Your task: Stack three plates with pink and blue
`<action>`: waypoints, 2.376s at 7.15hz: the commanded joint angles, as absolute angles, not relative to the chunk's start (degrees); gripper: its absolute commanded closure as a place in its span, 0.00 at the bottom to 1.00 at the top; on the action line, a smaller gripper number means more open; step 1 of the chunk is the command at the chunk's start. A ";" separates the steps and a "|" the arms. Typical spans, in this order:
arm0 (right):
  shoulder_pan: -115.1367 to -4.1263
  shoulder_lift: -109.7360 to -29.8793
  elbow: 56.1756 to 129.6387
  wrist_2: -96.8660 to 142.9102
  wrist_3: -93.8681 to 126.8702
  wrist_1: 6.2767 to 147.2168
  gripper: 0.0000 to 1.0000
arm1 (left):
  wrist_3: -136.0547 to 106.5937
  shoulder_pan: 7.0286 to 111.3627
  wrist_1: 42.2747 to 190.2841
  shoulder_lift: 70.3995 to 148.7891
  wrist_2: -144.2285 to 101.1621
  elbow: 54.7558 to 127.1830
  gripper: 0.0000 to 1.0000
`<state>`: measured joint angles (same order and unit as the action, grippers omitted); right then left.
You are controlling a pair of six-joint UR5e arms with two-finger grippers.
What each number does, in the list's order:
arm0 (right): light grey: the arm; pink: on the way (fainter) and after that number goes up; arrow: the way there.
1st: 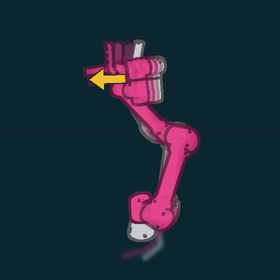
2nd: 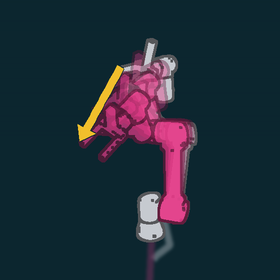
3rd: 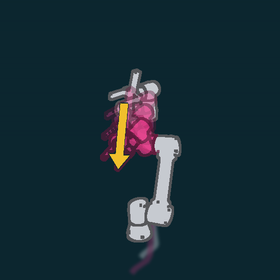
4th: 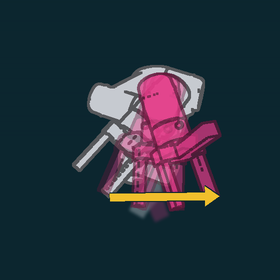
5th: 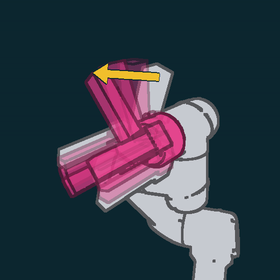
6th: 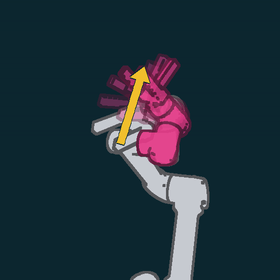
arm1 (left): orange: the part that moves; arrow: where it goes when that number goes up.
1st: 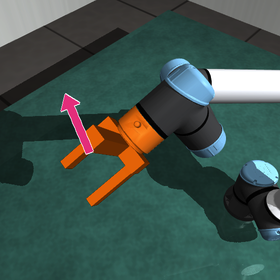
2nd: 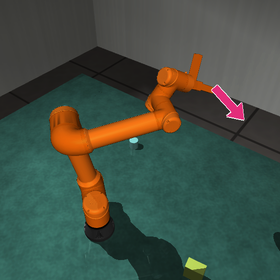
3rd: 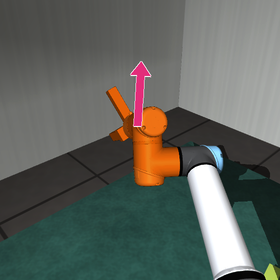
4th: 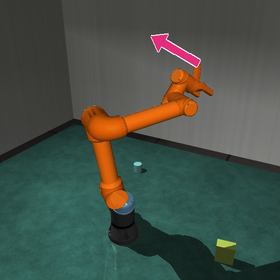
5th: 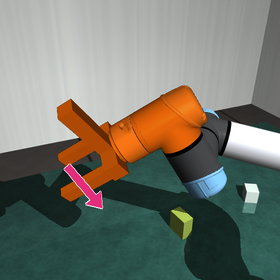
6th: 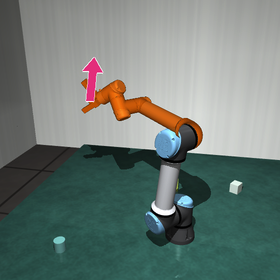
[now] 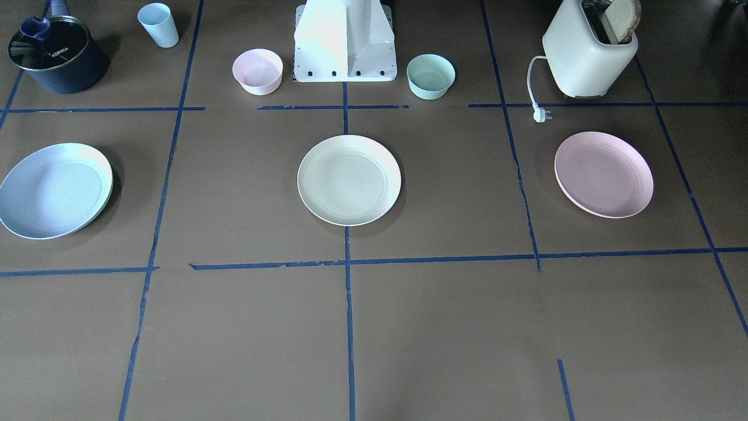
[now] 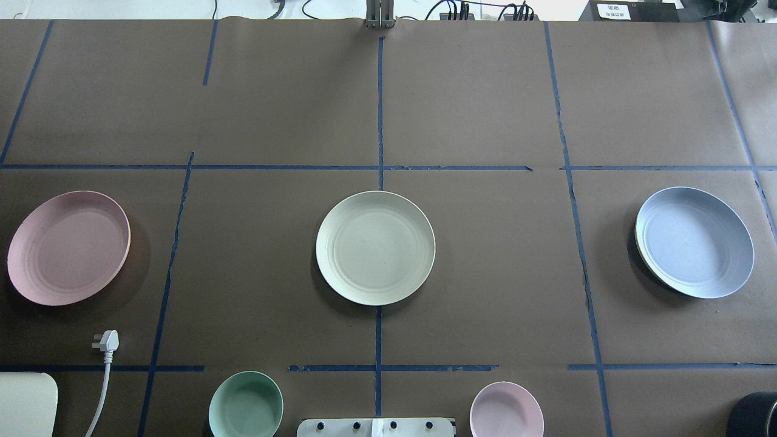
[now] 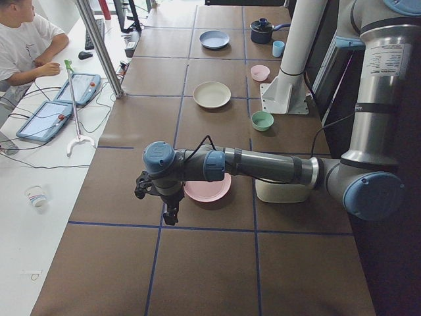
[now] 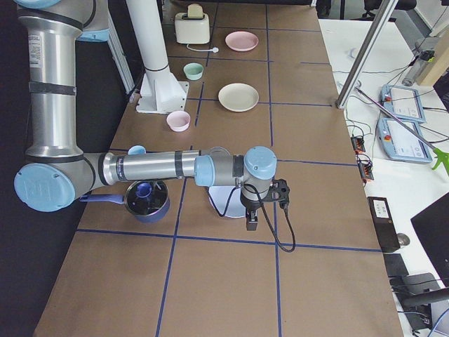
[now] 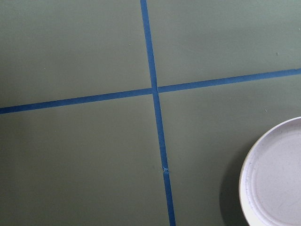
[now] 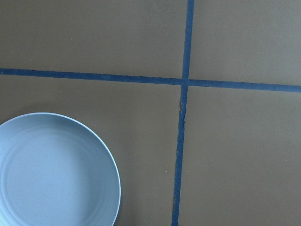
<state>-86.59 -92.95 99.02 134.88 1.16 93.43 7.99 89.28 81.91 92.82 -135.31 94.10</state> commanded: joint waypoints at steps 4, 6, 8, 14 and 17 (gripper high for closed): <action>-86.57 -92.81 98.18 135.17 0.97 93.43 0.00 | 7.82 89.12 81.38 93.26 -131.17 95.53 0.00; -86.57 -92.38 98.00 135.18 0.97 93.43 0.00 | 7.91 88.60 81.56 92.99 -130.96 95.45 0.00; -86.57 -92.29 98.00 135.18 1.05 93.34 0.00 | 8.18 88.24 86.54 89.24 -136.10 94.49 0.00; -86.31 -92.29 97.47 135.79 0.97 93.34 0.00 | -35.56 67.26 129.27 87.80 -137.02 80.59 0.00; -86.22 -92.29 97.38 136.41 1.05 93.34 0.00 | -36.83 64.60 129.64 87.80 -137.20 80.86 0.74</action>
<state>-86.25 -92.29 97.47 136.26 1.01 93.34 -36.41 65.13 129.44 87.81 -137.03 80.69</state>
